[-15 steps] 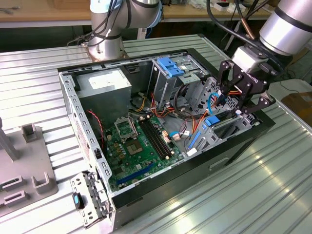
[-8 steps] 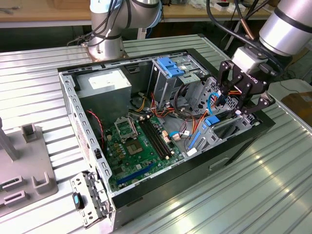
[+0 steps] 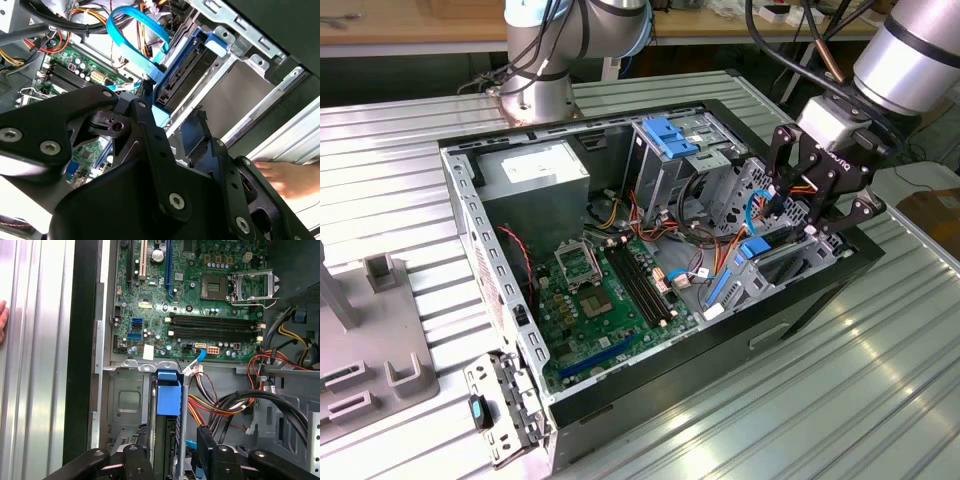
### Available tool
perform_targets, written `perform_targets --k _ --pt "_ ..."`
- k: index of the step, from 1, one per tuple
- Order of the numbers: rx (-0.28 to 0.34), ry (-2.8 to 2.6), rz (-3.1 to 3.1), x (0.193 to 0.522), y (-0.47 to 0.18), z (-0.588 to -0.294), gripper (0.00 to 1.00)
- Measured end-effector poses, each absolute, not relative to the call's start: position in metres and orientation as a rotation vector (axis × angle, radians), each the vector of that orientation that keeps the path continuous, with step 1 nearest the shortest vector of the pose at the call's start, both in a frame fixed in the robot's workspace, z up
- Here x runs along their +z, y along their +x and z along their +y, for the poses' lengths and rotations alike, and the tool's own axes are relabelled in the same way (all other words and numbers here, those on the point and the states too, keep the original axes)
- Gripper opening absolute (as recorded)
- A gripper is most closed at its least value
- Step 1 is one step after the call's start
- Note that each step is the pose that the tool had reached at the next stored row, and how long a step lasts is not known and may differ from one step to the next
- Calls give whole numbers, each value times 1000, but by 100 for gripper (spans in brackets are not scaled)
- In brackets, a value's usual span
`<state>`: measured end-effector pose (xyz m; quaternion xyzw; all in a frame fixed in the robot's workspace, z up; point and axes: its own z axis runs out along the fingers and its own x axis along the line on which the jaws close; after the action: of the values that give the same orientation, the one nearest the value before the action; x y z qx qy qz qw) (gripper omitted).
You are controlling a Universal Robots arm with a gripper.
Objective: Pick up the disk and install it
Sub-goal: 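Insert the first disk wire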
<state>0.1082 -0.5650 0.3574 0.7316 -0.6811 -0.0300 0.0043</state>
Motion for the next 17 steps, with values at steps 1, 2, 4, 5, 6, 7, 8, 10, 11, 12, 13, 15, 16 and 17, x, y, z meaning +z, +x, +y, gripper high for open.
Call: perform_targets --k 1,2,4,5,6,7,8,10,11,12,13,15,16,17 --pt "-94 2292 -2134 357 109 -565 50" --pt "-94 2292 -2134 357 109 -565 50" --pt "-94 2292 -2134 357 109 -565 50" --pt "-94 2292 -2134 357 109 -565 50" --pt "-94 2291 -2134 359 109 -565 50" --pt "-94 2291 -2134 361 109 -565 50" --pt "-94 2291 -2135 363 109 -565 50" --pt "-94 2291 -2135 370 109 -565 50" --pt "-94 2290 -2136 375 109 -564 50" --pt "-94 2289 -2137 376 109 -564 50" --pt "-94 2288 -2138 376 109 -563 50" --pt "-94 2288 -2139 376 110 -562 50" --pt "-94 2287 -2140 376 111 -561 50" --pt "-94 2286 -2140 376 112 -559 50"
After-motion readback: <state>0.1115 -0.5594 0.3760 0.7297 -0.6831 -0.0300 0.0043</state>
